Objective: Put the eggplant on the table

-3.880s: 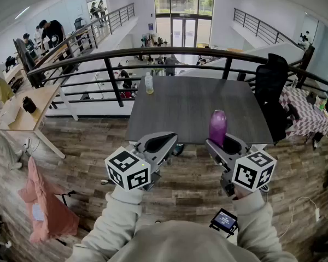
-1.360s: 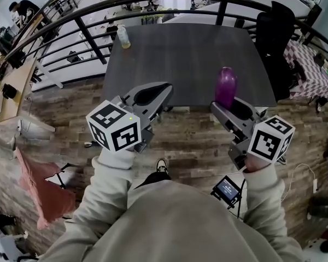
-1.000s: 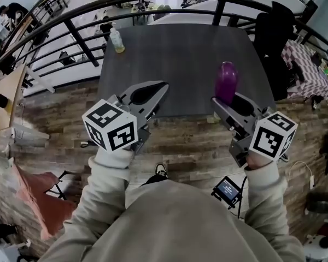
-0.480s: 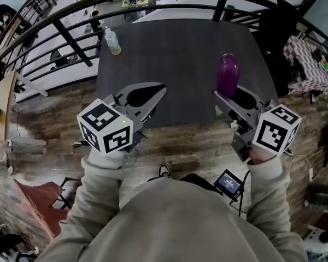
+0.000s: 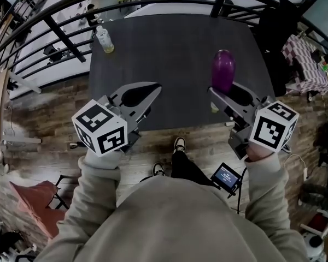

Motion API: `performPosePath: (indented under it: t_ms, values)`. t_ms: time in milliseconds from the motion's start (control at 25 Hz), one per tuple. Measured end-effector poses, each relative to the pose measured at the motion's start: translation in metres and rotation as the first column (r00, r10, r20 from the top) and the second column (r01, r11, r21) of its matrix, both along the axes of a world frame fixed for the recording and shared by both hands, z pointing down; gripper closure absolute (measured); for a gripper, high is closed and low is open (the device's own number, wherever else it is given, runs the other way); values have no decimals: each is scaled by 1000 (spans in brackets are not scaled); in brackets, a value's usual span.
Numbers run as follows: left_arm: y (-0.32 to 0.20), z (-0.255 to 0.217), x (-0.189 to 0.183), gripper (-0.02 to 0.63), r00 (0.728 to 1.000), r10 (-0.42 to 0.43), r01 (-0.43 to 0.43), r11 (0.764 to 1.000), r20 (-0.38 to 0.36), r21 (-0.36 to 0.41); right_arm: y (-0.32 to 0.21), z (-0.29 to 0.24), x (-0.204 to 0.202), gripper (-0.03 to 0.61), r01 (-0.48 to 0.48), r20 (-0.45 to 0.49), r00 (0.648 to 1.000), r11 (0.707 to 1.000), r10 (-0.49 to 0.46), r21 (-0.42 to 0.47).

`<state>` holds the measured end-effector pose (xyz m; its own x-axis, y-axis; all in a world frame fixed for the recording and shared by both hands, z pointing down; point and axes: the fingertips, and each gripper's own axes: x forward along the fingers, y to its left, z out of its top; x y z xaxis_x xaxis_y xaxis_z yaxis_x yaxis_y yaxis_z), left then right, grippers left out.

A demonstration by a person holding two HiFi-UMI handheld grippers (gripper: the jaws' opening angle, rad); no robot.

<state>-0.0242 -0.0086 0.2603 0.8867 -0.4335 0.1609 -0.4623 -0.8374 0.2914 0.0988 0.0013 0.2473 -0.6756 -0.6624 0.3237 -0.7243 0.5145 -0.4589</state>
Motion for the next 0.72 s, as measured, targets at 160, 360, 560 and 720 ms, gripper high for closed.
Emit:
performPosePath:
  t_ms: [160, 360, 560, 720]
  values:
    - [-13, 0, 0, 612, 1000, -30, 30, 999, 5, 19, -19, 5, 0, 371, 26, 20, 999, 1000, -26, 16]
    - [-54, -8, 18, 612, 999, -53, 53, 998, 8, 41, -58, 4, 10, 371, 64, 36, 997, 997, -66, 36]
    - [-91, -12, 54, 612, 999, -42, 42, 998, 20, 40, -102, 4, 34, 371, 81, 47, 995, 996, -82, 27]
    - [-106, -8, 75, 612, 998, -54, 53, 998, 33, 24, -118, 8, 56, 371, 96, 59, 994, 995, -97, 14]
